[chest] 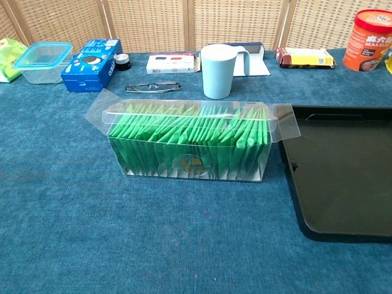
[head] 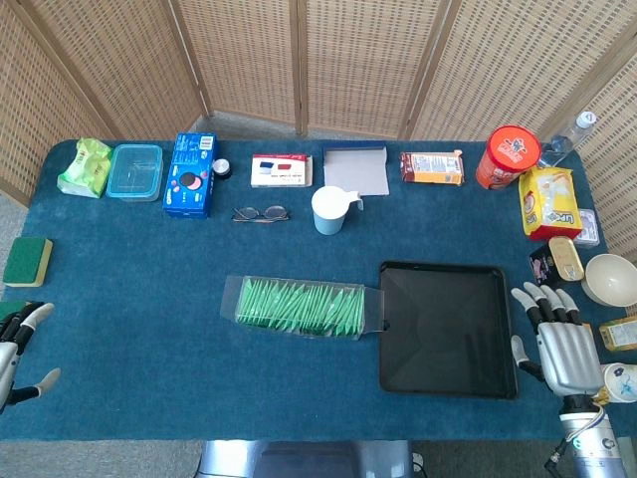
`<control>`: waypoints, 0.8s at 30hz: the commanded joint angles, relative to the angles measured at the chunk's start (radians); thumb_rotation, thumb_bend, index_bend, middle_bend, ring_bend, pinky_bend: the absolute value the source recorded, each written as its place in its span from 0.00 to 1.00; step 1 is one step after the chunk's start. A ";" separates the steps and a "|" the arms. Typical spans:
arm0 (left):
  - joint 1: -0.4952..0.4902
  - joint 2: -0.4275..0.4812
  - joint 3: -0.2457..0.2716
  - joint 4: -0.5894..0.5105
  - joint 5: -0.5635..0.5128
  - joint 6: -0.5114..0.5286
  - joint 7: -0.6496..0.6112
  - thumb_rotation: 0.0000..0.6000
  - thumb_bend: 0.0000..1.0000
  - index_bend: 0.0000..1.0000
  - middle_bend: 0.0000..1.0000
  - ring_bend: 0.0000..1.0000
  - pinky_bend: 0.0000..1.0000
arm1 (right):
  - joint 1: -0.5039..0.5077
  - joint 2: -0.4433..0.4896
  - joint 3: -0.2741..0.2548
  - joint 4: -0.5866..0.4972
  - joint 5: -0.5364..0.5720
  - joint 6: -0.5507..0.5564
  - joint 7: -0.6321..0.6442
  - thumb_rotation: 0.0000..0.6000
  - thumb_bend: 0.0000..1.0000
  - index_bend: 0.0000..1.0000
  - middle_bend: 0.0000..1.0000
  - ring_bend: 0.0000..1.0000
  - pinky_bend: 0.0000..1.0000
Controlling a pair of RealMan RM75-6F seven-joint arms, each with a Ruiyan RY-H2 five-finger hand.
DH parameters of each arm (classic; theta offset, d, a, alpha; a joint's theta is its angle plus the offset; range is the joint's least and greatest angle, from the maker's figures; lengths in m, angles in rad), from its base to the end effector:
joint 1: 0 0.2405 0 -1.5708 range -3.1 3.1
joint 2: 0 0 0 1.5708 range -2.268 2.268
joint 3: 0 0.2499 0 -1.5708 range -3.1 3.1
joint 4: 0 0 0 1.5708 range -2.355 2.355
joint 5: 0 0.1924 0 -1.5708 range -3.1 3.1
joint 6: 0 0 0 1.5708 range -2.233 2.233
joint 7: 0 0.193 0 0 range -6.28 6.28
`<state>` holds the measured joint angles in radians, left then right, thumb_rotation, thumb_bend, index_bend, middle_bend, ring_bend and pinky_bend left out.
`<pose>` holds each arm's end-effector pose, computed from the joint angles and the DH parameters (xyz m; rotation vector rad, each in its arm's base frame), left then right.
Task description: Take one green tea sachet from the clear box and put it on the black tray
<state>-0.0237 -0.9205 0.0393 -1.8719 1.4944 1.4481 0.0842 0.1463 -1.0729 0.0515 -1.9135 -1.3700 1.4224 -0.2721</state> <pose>-0.2866 0.1894 0.1880 -1.4204 -1.0219 -0.7564 -0.2546 -0.2378 0.1562 1.4101 -0.9691 0.8364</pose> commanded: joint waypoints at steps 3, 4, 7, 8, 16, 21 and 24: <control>-0.003 -0.002 0.002 -0.002 -0.002 -0.010 0.007 1.00 0.20 0.12 0.13 0.14 0.24 | 0.001 -0.004 0.001 0.009 0.006 -0.009 0.006 1.00 0.49 0.14 0.13 0.09 0.08; -0.003 -0.002 0.003 -0.003 -0.002 -0.012 0.008 1.00 0.20 0.12 0.13 0.14 0.24 | 0.000 -0.004 0.001 0.011 0.007 -0.011 0.008 1.00 0.49 0.14 0.13 0.09 0.08; 0.000 0.002 0.004 -0.007 0.002 -0.004 0.008 1.00 0.20 0.12 0.13 0.14 0.24 | -0.001 -0.004 -0.002 0.014 0.001 -0.016 0.019 1.00 0.49 0.14 0.13 0.09 0.08; 0.003 0.004 0.003 -0.008 0.004 0.002 0.006 1.00 0.20 0.12 0.13 0.14 0.24 | -0.001 -0.002 -0.004 0.013 -0.006 -0.016 0.025 1.00 0.49 0.14 0.13 0.09 0.08; 0.003 0.015 -0.002 -0.008 0.005 0.011 -0.002 1.00 0.20 0.12 0.13 0.14 0.24 | 0.031 0.028 -0.006 -0.012 -0.060 -0.082 0.153 1.00 0.49 0.14 0.13 0.09 0.08; -0.007 0.021 -0.009 -0.010 0.012 0.007 0.011 1.00 0.20 0.12 0.13 0.14 0.24 | 0.081 0.053 0.003 -0.039 -0.117 -0.146 0.231 1.00 0.49 0.13 0.13 0.09 0.08; -0.013 0.029 -0.015 -0.014 0.013 0.007 0.016 1.00 0.20 0.12 0.13 0.14 0.24 | 0.120 0.063 0.011 -0.062 -0.156 -0.188 0.261 1.00 0.49 0.10 0.12 0.09 0.08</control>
<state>-0.0355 -0.8925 0.0246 -1.8856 1.5074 1.4552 0.0995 0.2425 -1.0198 0.0558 -1.9585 -1.5026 1.2593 -0.0275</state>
